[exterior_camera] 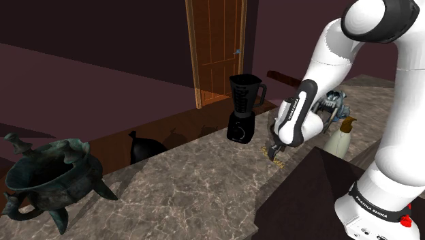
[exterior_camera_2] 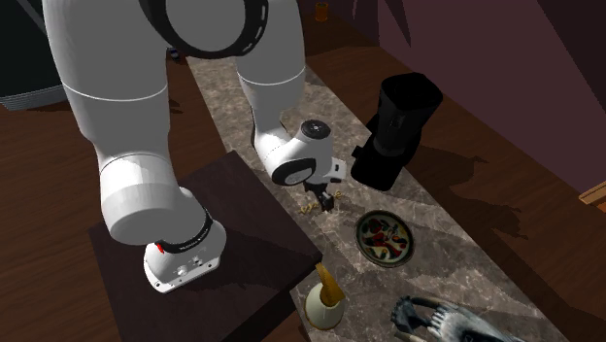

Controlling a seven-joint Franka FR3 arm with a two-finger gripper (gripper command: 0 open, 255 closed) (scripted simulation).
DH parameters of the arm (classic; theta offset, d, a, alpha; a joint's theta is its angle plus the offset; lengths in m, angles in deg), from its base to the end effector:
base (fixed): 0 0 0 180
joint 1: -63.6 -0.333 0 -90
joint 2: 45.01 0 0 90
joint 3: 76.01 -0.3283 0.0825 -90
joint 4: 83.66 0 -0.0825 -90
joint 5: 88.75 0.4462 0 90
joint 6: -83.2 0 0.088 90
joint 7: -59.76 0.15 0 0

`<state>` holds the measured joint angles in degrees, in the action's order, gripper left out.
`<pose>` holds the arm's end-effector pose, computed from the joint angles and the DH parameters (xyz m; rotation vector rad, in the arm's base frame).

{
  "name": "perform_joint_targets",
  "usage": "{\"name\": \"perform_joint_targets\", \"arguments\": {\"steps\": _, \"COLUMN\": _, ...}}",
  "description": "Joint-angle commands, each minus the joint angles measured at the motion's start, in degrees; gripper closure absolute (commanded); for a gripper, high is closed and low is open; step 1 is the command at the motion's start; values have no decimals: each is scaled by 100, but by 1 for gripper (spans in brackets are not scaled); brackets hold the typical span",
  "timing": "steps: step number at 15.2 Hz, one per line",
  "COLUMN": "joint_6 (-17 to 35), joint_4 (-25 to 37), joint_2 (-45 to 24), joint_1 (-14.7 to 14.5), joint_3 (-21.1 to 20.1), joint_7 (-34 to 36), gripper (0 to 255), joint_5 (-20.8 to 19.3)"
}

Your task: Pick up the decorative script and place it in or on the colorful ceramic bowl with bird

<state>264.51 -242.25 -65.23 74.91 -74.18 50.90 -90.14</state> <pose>0.3671 -0.0862 0.0222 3.1209 -0.0753 0.0637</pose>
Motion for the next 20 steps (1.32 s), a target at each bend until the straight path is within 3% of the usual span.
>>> {"name": "perform_joint_targets", "arguments": {"steps": 1, "joint_6": 176, "joint_4": 95, "joint_2": -266, "joint_1": 15, "joint_3": -10, "joint_7": -2, "gripper": 0, "joint_5": 1}}
{"name": "perform_joint_targets", "arguments": {"steps": 5, "joint_6": 442, "joint_4": 258, "joint_2": -695, "joint_1": 28, "joint_3": -21, "joint_7": 1, "gripper": 0, "joint_5": 1}}
{"name": "perform_joint_targets", "arguments": {"steps": 12, "joint_6": 442, "joint_4": 258, "joint_2": -695, "joint_1": 28, "joint_3": -21, "joint_7": 1, "gripper": 0, "joint_5": 1}}
{"name": "perform_joint_targets", "arguments": {"steps": 13, "joint_6": 442, "joint_4": 258, "joint_2": -695, "joint_1": 28, "joint_3": -21, "joint_7": 1, "gripper": 255, "joint_5": 1}}
{"name": "perform_joint_targets", "arguments": {"steps": 20, "joint_6": 442, "joint_4": 258, "joint_2": -695, "joint_1": 28, "joint_3": -21, "joint_7": 1, "gripper": 255, "joint_5": 1}}
